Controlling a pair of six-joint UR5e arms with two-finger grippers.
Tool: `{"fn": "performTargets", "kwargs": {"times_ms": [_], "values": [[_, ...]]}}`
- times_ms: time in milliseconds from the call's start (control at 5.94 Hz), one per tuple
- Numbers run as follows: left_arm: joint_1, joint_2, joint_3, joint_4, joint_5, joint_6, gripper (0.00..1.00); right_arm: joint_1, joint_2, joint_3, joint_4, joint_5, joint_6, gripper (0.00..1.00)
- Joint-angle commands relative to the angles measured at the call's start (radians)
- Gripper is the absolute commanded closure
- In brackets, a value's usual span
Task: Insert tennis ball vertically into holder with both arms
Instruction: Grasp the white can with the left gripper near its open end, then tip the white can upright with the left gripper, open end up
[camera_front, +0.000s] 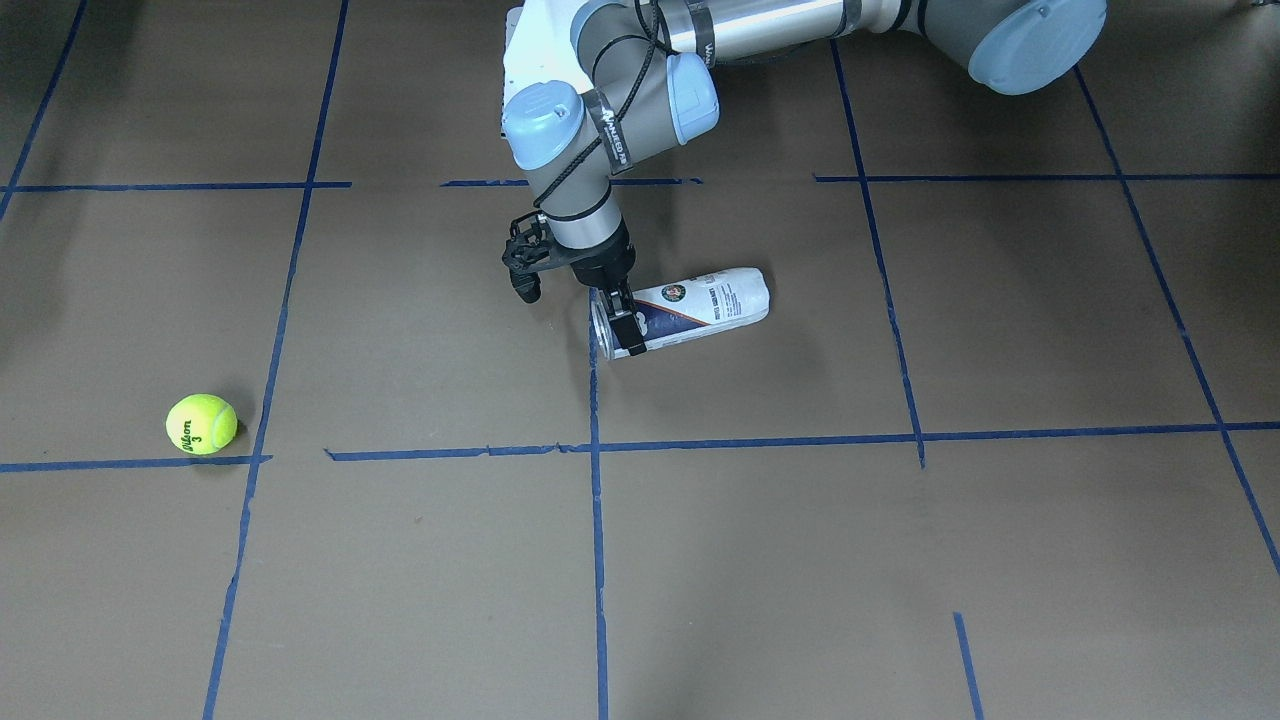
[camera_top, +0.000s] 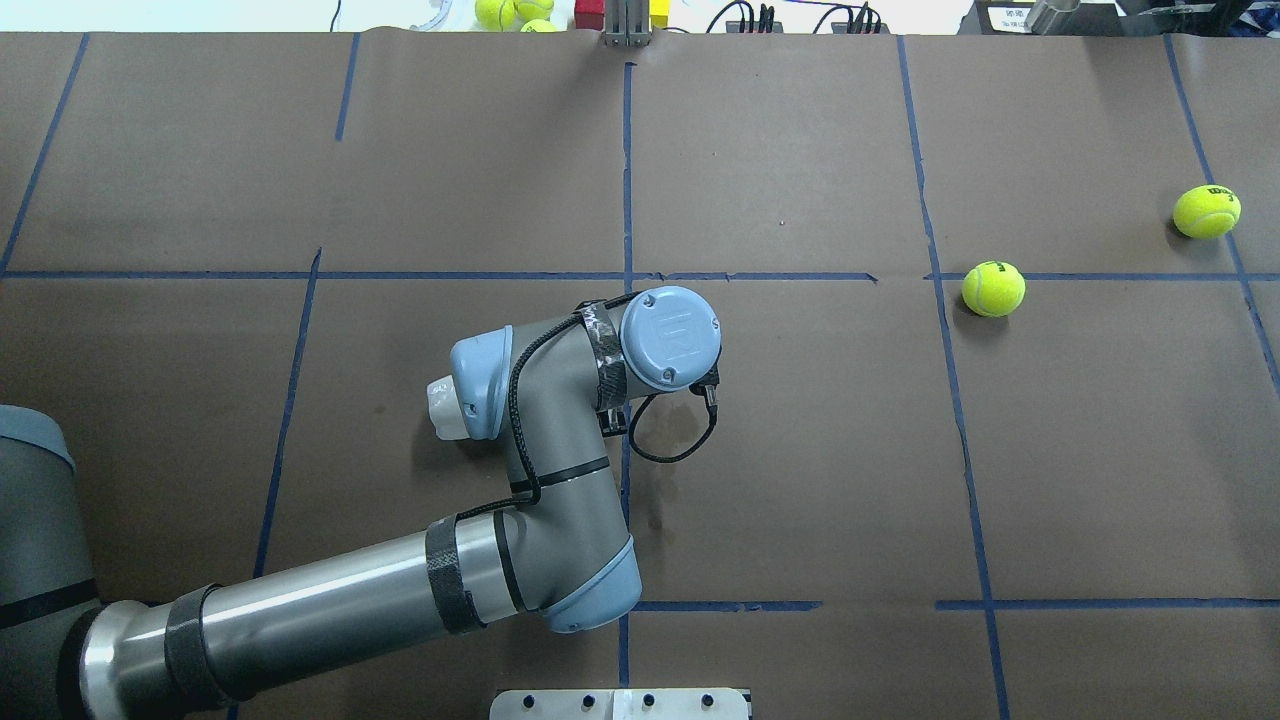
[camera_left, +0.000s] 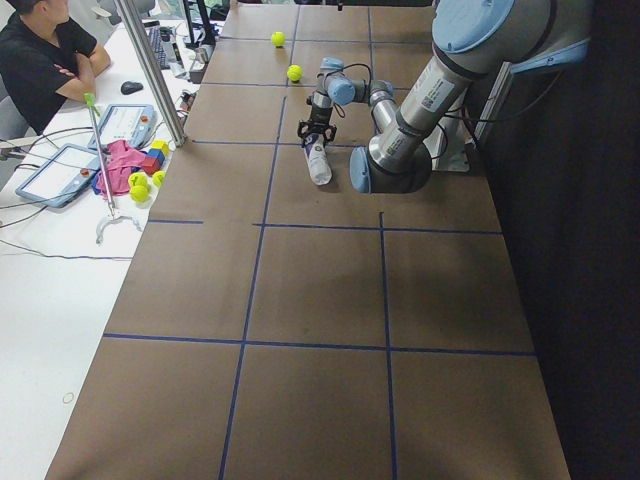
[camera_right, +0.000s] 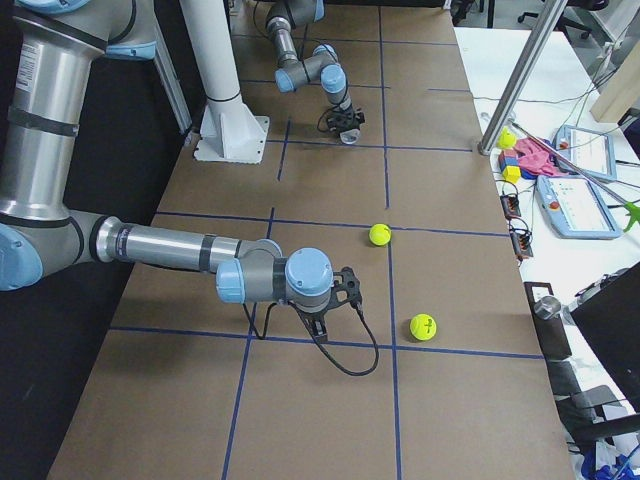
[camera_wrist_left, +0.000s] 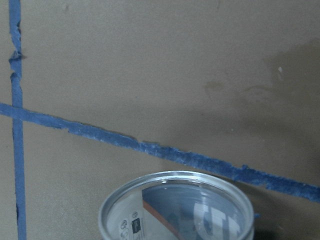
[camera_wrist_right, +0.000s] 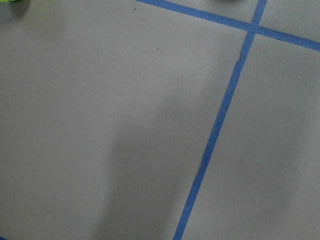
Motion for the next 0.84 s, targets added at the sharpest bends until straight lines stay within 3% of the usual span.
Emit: {"fn": "performTargets", "kwargs": {"times_ms": [0,168,337,505,674], "values": [[0.000,0.004,-0.006,-0.011,0.000,0.001,0.31,0.000,0.000,-0.002,0.000,0.000,0.000,0.00],[-0.002,0.002,-0.022,-0.020,0.000,0.012,0.32,0.000,0.002,-0.013,0.001,0.002,0.000,0.00],[-0.008,0.012,-0.124,-0.018,-0.002,0.015,0.32,0.000,0.006,-0.009,0.004,0.012,0.001,0.00],[-0.015,0.080,-0.290,-0.029,-0.007,0.015,0.32,0.000,0.011,-0.009,0.005,0.035,0.009,0.00],[-0.031,0.108,-0.387,-0.099,-0.008,0.009,0.32,-0.002,0.014,-0.003,0.009,0.038,0.035,0.00]]}}
